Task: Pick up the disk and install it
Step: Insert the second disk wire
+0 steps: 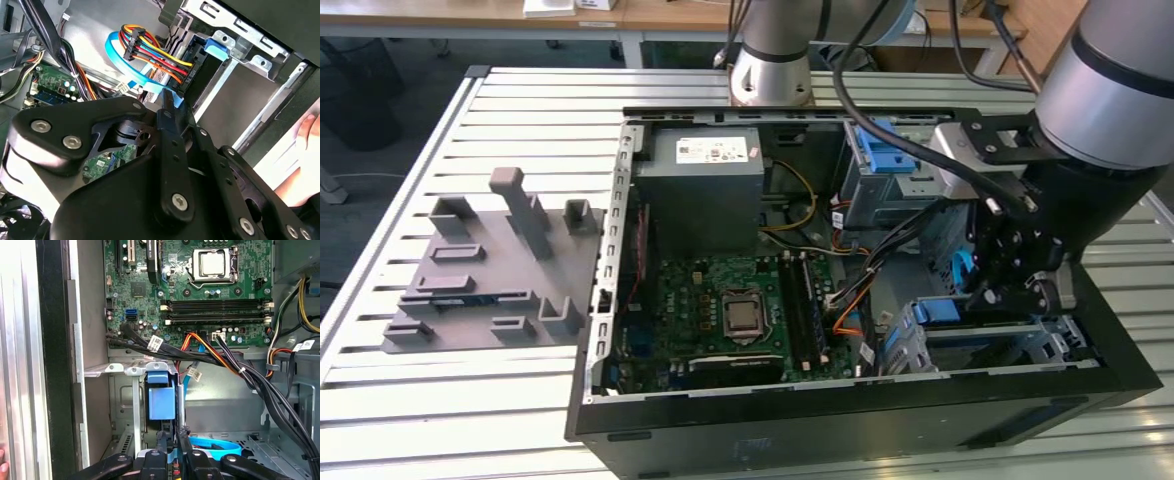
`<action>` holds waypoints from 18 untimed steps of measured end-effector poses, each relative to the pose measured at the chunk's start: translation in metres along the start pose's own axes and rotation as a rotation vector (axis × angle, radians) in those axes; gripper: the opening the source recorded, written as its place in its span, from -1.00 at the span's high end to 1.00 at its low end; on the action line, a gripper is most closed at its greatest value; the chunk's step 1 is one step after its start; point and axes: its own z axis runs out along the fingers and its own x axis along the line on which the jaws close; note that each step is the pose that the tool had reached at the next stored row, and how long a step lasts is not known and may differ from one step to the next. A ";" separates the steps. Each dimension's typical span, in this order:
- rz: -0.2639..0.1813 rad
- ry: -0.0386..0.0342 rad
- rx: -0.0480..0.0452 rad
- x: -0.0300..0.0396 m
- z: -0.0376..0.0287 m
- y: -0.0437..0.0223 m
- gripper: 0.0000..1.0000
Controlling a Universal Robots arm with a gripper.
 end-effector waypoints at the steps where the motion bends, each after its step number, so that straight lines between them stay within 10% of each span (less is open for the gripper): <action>1: 0.000 0.0000 0.0000 0.0000 -0.0004 0.0000 0.53; 18: 0.000 -0.0024 -0.0001 -0.0001 0.0079 0.0005 0.53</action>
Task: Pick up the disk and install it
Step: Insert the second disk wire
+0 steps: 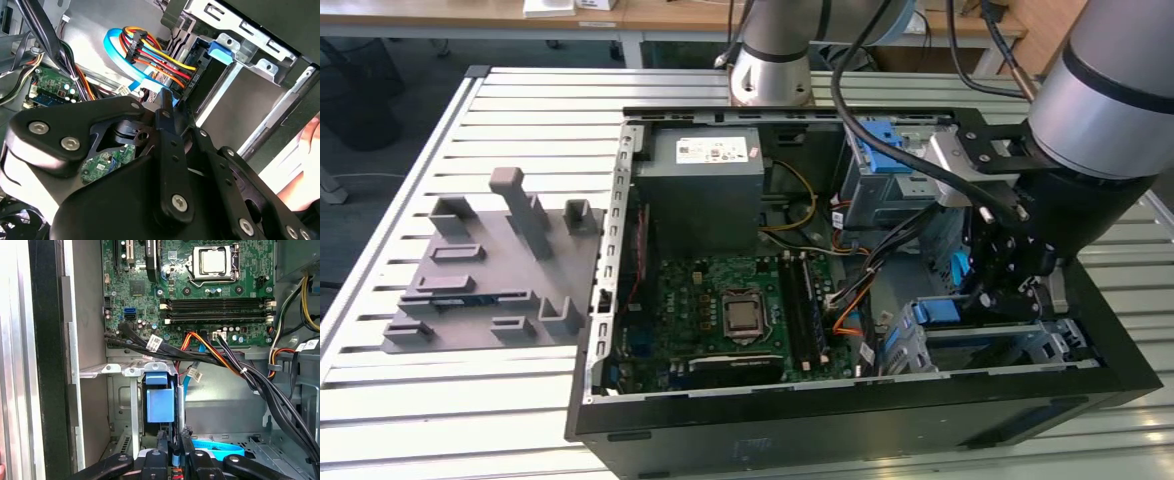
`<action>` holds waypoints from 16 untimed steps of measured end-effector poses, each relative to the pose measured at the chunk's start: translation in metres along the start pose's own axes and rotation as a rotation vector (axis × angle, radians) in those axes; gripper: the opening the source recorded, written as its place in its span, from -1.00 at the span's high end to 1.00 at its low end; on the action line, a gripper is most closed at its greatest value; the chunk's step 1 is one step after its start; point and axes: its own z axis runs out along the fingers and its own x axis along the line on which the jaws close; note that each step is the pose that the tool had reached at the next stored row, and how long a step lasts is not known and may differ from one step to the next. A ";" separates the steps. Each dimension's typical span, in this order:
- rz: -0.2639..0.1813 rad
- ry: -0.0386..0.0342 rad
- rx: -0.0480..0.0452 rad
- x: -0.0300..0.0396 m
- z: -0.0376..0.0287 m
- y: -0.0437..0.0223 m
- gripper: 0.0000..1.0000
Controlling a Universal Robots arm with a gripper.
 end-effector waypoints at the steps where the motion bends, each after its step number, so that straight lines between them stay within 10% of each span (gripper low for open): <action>1: 0.000 -0.0001 0.0000 0.0000 0.0000 0.0000 0.53; 16: 0.001 -0.0110 -0.0004 0.0007 -0.0034 -0.0005 0.68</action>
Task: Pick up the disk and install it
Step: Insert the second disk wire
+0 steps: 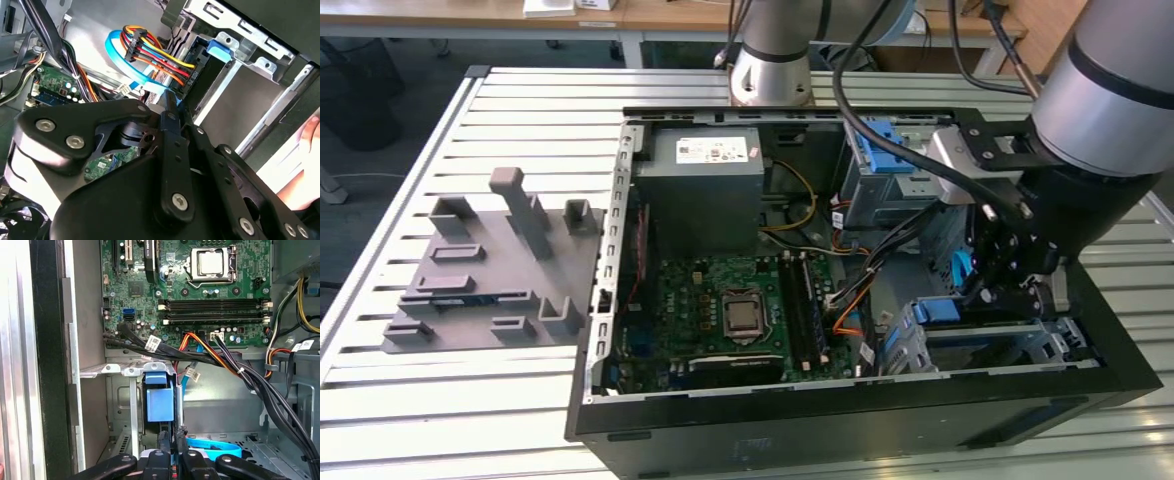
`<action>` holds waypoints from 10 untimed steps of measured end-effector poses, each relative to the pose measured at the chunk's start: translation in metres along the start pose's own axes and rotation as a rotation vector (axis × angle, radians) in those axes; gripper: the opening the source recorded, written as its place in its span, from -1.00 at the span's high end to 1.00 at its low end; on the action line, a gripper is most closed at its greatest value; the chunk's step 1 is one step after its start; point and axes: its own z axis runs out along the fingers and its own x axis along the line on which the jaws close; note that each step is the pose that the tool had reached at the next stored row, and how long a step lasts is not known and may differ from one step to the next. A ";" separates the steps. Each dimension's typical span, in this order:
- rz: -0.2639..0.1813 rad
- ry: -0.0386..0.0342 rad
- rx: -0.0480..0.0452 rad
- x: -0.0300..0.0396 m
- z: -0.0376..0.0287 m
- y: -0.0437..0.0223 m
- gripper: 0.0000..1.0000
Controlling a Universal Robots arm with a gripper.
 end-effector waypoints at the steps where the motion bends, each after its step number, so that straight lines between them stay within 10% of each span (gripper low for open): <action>1: 0.000 -0.0033 -0.0002 0.0003 0.0001 -0.0001 0.68; 5: 0.002 -0.0281 -0.0037 0.0023 0.0004 -0.0019 0.68; 10: 0.002 -0.0355 -0.0053 0.0066 0.0041 -0.0025 0.68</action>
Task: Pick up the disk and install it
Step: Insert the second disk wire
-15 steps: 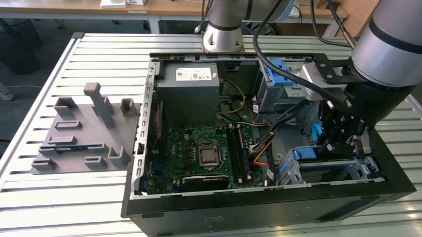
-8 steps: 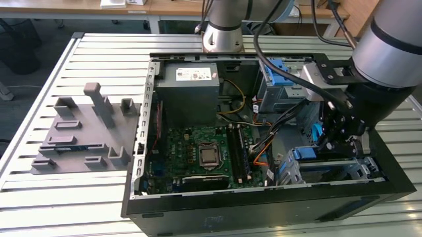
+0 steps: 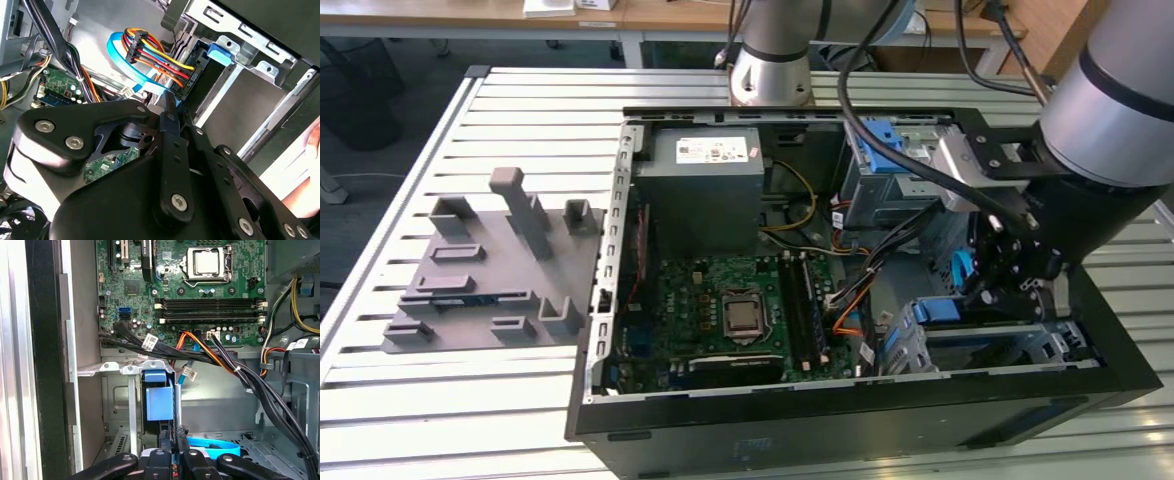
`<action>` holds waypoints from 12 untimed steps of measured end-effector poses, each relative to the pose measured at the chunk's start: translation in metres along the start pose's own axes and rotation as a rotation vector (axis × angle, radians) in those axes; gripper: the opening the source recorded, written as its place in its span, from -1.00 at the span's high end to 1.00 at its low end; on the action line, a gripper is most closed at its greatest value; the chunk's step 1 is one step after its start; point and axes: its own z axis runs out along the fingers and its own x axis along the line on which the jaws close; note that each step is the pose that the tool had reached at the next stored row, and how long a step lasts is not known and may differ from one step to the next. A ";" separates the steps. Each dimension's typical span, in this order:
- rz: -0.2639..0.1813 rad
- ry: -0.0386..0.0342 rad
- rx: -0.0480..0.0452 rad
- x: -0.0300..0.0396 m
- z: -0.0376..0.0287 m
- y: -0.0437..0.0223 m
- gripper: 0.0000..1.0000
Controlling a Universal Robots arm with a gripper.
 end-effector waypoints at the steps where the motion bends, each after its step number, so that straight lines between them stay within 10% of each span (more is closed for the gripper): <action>1: 0.000 0.0001 0.0000 0.0007 0.0005 0.0000 0.68; 12: 0.000 -0.0018 0.0001 0.0014 0.0014 -0.0001 0.55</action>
